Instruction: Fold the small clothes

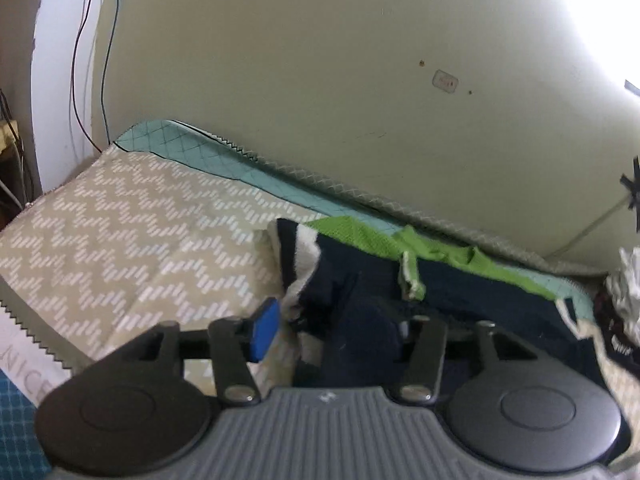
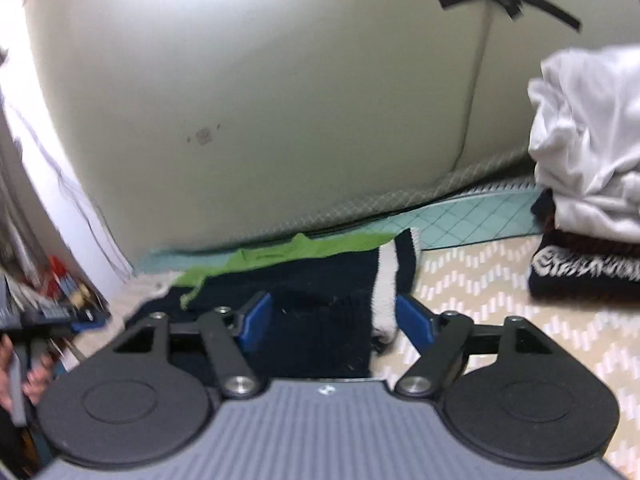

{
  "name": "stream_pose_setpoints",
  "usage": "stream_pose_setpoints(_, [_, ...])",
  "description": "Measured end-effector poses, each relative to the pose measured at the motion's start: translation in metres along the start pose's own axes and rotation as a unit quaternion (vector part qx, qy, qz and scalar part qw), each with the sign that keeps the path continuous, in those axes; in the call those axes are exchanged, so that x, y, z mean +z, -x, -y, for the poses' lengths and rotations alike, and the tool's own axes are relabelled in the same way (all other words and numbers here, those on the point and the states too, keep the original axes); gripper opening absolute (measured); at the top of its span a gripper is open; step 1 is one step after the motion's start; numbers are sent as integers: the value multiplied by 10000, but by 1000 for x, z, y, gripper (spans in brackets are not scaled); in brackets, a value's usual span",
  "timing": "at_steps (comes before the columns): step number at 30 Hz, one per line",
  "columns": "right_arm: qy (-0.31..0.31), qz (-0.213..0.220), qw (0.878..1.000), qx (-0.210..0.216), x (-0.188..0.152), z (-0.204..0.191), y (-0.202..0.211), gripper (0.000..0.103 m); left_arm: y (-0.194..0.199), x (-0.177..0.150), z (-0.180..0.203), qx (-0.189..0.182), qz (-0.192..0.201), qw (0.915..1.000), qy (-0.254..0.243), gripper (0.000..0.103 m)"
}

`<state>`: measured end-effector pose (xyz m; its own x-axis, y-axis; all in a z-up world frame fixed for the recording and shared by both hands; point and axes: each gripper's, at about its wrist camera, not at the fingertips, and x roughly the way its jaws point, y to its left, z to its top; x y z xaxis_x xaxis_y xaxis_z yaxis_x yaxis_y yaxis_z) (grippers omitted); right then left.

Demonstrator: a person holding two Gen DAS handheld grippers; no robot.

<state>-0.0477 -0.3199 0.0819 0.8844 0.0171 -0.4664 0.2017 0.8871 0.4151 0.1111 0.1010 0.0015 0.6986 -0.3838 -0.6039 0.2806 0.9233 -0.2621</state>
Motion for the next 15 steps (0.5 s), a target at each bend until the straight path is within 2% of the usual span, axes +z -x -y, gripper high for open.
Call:
stream_pose_setpoints(4, [419,-151,9990,-104,-13,-9,-10,66,-8,-12,8,-144,-312,9991,-231,45])
stream_pose_setpoints(5, [477,-204,9986,-114,-15,-10,-14,65,-12,-14,12,-115,-375,9985,-370,35])
stream_pose_setpoints(6, [505,-289,9982,-149,-18,-10,-21,63,-16,-16,17,-78,-447,9977,-498,12])
stream_pose_setpoints(7, [517,-379,9978,-160,-20,-11,-27,60,-20,-17,20,-54,-537,9968,-592,8])
stream_pose_setpoints(8, [537,-469,9973,-152,-22,-12,-32,35,-22,-19,20,-53,-575,9963,-636,8])
stream_pose_setpoints(9, [579,-554,9966,-185,-23,-13,-36,4,-22,-21,21,-10,-589,9958,-703,7])
stream_pose_setpoints(11, [565,-540,9964,-322,-25,-14,-35,4,-17,-23,17,168,-698,9936,-871,7])
stream_pose_setpoints(13, [553,-512,9960,-481,-27,-12,-24,3,-11,-20,5,70,-827,9939,-729,7])
stream_pose_setpoints(15, [455,-673,9952,-543,-33,-5,-22,3,-13,-17,-6,0,-938,9943,-506,8])
